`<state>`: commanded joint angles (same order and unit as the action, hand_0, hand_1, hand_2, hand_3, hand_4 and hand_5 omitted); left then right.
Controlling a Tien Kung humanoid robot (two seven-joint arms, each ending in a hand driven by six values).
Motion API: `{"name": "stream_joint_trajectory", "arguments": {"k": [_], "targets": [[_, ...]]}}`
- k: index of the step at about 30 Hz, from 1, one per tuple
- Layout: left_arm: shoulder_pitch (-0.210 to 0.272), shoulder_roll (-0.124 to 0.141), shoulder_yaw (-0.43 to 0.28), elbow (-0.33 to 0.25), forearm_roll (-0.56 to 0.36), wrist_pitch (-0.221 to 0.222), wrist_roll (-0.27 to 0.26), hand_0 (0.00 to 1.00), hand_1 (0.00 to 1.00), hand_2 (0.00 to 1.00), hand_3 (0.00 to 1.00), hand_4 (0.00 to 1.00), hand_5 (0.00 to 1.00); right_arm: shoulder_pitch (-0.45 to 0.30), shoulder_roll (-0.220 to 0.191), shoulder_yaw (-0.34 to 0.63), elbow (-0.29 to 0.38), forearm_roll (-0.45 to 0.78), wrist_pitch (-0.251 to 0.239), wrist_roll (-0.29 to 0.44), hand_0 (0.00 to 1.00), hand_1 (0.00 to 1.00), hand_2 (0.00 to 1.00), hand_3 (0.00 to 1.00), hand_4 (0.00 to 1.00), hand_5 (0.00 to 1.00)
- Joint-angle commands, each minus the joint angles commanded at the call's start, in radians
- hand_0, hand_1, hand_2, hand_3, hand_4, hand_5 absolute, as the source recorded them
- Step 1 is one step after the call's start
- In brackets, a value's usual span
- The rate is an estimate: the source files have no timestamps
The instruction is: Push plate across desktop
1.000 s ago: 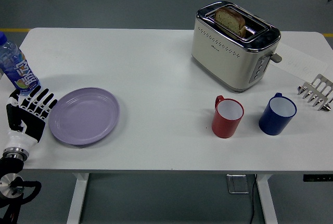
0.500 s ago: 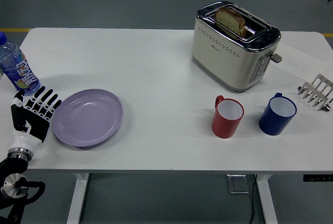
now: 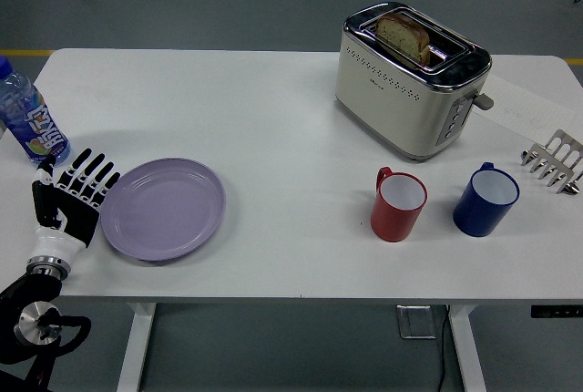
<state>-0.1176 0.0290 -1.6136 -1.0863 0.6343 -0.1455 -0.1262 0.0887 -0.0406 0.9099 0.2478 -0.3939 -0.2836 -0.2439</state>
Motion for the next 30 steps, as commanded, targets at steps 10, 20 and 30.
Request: {"name": "stream_joint_trajectory", "arguments": {"k": [10, 20, 30], "targets": [[0.001, -0.029, 0.031, -0.004, -0.013, 0.0, -0.009, 0.733, 0.74, 0.692, 0.661, 0.612, 0.998, -0.008, 0.0, 0.006, 0.001, -0.012, 0.0, -0.003, 0.581, 0.522, 0.61, 0.591, 0.262, 0.559], [-0.001, -0.029, 0.07, -0.006, -0.026, 0.001, -0.016, 0.733, 0.74, 0.692, 0.66, 0.61, 0.998, -0.011, -0.001, 0.01, 0.001, -0.021, 0.0, -0.005, 0.582, 0.521, 0.61, 0.591, 0.262, 0.559], [-0.007, -0.029, 0.128, -0.007, -0.043, 0.001, -0.02, 0.733, 0.74, 0.691, 0.66, 0.609, 0.998, -0.012, -0.002, 0.01, 0.001, -0.02, 0.002, -0.002, 0.582, 0.521, 0.61, 0.59, 0.263, 0.56]]}}
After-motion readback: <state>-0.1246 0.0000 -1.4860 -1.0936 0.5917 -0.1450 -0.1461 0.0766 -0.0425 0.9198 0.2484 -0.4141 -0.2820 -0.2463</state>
